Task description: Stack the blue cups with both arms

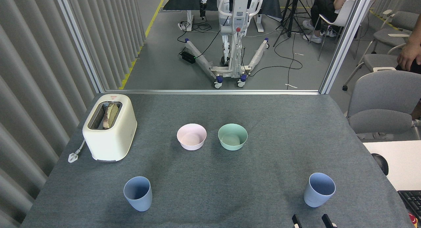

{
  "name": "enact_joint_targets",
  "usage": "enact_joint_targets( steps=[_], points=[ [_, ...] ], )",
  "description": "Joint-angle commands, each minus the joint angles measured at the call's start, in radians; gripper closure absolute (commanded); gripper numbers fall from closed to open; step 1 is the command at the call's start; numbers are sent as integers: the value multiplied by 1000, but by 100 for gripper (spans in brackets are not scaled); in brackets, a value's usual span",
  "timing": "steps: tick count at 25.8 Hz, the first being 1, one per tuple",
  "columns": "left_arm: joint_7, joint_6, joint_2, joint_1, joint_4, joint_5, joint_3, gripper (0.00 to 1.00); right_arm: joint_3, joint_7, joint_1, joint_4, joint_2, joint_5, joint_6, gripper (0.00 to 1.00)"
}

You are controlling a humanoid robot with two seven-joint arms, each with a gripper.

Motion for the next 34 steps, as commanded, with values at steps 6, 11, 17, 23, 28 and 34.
enact_joint_targets(
  steps=[6,11,17,23,28,34],
  points=[
    [0,1,2,3,-4,9,-25,0,-1,-2,3,2,-10,-1,-43,0],
    [-2,5,-6,-6,0,110,-34,0,-1,-1,2,10,-10,-1,-44,0],
    [9,-13,-6,-12,3,122,-35,0,-1,-1,3,16,-8,-1,-44,0],
    [13,-22,-17,-29,5,110,-75,0,-3,-2,3,18,-8,-1,-44,0],
    [13,82,-46,-80,57,-60,-104,1,-3,-1,-1,19,-8,0,-41,0],
    [12,146,-90,-158,134,-129,-152,1,-5,4,-3,19,-8,5,-30,0]
  ],
)
